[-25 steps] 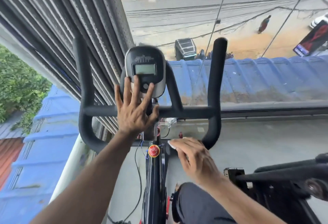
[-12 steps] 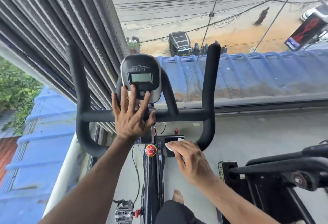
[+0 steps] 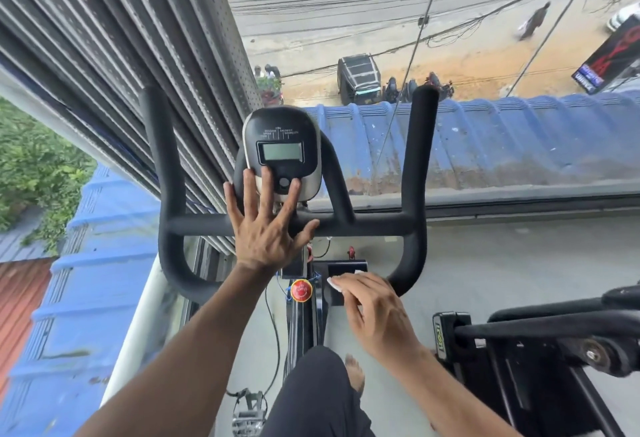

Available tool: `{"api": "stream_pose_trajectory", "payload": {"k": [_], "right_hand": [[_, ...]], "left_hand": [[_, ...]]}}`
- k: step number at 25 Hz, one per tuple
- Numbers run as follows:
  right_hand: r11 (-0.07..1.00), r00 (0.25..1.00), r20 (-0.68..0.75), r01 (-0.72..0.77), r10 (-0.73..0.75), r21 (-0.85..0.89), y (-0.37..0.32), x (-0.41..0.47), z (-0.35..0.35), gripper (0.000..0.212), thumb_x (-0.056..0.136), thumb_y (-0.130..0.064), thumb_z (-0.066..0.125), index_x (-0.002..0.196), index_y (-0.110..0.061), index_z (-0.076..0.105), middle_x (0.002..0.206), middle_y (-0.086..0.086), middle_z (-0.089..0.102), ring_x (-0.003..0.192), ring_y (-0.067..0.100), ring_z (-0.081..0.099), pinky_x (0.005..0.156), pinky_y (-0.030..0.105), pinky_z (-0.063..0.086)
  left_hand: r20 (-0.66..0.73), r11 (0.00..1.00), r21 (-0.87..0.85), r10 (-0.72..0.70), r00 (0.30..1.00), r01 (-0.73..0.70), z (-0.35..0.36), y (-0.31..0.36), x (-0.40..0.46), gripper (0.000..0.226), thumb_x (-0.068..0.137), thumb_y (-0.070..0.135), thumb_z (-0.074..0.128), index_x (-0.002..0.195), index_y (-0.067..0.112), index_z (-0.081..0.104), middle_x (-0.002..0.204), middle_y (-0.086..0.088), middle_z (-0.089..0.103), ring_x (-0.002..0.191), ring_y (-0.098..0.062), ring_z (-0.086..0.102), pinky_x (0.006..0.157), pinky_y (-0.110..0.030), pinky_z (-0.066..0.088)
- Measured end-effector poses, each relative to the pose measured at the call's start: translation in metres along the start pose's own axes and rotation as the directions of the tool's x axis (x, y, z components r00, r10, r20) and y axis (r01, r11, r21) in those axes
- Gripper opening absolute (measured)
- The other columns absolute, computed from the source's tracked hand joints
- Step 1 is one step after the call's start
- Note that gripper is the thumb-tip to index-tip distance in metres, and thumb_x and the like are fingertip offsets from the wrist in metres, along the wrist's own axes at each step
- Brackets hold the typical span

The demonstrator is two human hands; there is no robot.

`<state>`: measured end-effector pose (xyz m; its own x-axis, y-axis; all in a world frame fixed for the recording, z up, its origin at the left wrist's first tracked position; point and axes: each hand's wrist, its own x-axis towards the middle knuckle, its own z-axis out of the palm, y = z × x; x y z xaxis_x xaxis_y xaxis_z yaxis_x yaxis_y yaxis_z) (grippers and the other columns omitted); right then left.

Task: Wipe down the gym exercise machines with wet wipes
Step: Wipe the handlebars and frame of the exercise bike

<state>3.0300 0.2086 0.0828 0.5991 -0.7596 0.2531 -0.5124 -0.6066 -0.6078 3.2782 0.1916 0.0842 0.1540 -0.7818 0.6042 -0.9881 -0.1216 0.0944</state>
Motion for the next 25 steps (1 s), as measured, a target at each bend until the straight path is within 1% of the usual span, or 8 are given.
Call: {"api": "stream_pose_trajectory", "payload": {"k": [3, 7, 11, 15, 19, 21, 23, 25], "right_hand": [[1.0, 0.997, -0.066, -0.03, 0.031, 0.003, -0.002, -0.003, 0.012, 0.032, 0.097, -0.013, 0.05, 0.117, -0.018, 0.074, 0.115, -0.009, 0.073, 0.111, 0.007, 0.063, 0.107, 0.026, 0.043], [0.989, 0.994, -0.069, 0.072, -0.082, -0.13, 0.011, -0.021, 0.007, 0.038, 0.095, -0.006, 0.059, 0.129, -0.017, 0.069, 0.13, -0.006, 0.069, 0.125, 0.012, 0.06, 0.115, 0.038, 0.039], [0.994, 0.991, -0.129, -0.037, 0.023, -0.103, 0.005, -0.01, 0.019, 0.034, 0.092, -0.001, 0.059, 0.121, -0.013, 0.072, 0.119, -0.002, 0.073, 0.114, 0.017, 0.066, 0.116, 0.037, 0.038], [0.982, 0.992, -0.092, 0.066, -0.084, -0.178, -0.005, -0.037, 0.02, 0.041, 0.099, -0.008, 0.053, 0.139, -0.014, 0.061, 0.141, 0.0, 0.062, 0.136, 0.014, 0.053, 0.122, 0.04, 0.031], [0.972, 0.97, -0.229, -0.129, 0.083, -0.198, 0.013, -0.025, 0.019, 0.037, 0.098, -0.006, 0.05, 0.131, -0.011, 0.067, 0.131, 0.003, 0.068, 0.127, 0.017, 0.059, 0.123, 0.042, 0.029], [0.973, 0.974, -0.217, -0.107, 0.062, -0.204, -0.002, -0.028, 0.038, 0.041, 0.097, -0.002, 0.052, 0.136, -0.008, 0.063, 0.138, 0.006, 0.063, 0.134, 0.019, 0.054, 0.123, 0.041, 0.03], [0.972, 0.982, -0.186, -0.017, -0.028, -0.236, -0.007, -0.047, 0.04, 0.046, 0.099, -0.003, 0.051, 0.144, -0.009, 0.055, 0.15, 0.004, 0.053, 0.145, 0.018, 0.042, 0.124, 0.04, 0.027], [0.961, 0.974, -0.224, -0.031, -0.033, -0.276, 0.01, -0.05, 0.026, 0.047, 0.098, 0.0, 0.052, 0.143, -0.009, 0.057, 0.149, 0.005, 0.054, 0.144, 0.018, 0.043, 0.123, 0.04, 0.028]], "left_hand": [[0.001, 1.0, 0.016, 0.008, 1.0, -0.008, 0.001, -0.001, 0.003, 0.098, 0.09, 0.084, 0.049, 0.166, 0.033, 0.014, 0.171, -0.014, -0.002, 0.156, -0.044, 0.009, 0.117, -0.078, 0.017], [0.033, 1.0, 0.024, 0.011, 0.999, -0.012, 0.002, 0.002, 0.003, 0.097, 0.091, 0.084, 0.045, 0.166, 0.036, 0.007, 0.17, -0.014, -0.007, 0.154, -0.048, 0.011, 0.116, -0.079, 0.016], [0.026, 1.0, 0.022, -0.01, 1.0, 0.01, 0.001, 0.003, 0.0, 0.098, 0.093, 0.082, 0.046, 0.166, 0.035, 0.002, 0.171, -0.017, 0.0, 0.155, -0.05, 0.012, 0.117, -0.078, 0.014], [0.049, 1.0, 0.01, -0.016, 0.999, 0.016, 0.002, 0.004, 0.0, 0.097, 0.093, 0.084, 0.042, 0.166, 0.035, 0.0, 0.171, -0.015, -0.004, 0.156, -0.048, 0.008, 0.119, -0.076, 0.011], [0.077, 1.0, 0.003, -0.029, 0.997, 0.029, 0.0, 0.003, 0.002, 0.104, 0.089, 0.084, 0.049, 0.165, 0.036, -0.004, 0.172, -0.017, -0.001, 0.157, -0.046, 0.006, 0.121, -0.073, 0.009], [0.091, 0.999, 0.01, -0.035, 0.995, 0.035, -0.003, 0.002, 0.003, 0.104, 0.089, 0.085, 0.048, 0.165, 0.037, -0.004, 0.173, -0.019, 0.004, 0.157, -0.047, 0.007, 0.121, -0.073, 0.01], [0.116, 0.999, 0.006, -0.044, 0.992, 0.044, -0.004, 0.001, 0.001, 0.104, 0.088, 0.087, 0.044, 0.164, 0.039, -0.007, 0.174, -0.015, -0.004, 0.159, -0.044, 0.003, 0.122, -0.072, 0.009], [0.155, 0.999, -0.008, -0.051, 0.987, 0.053, -0.005, 0.001, 0.003, 0.103, 0.087, 0.089, 0.04, 0.164, 0.04, -0.009, 0.172, -0.006, -0.021, 0.159, -0.041, -0.002, 0.123, -0.071, 0.005]]}}
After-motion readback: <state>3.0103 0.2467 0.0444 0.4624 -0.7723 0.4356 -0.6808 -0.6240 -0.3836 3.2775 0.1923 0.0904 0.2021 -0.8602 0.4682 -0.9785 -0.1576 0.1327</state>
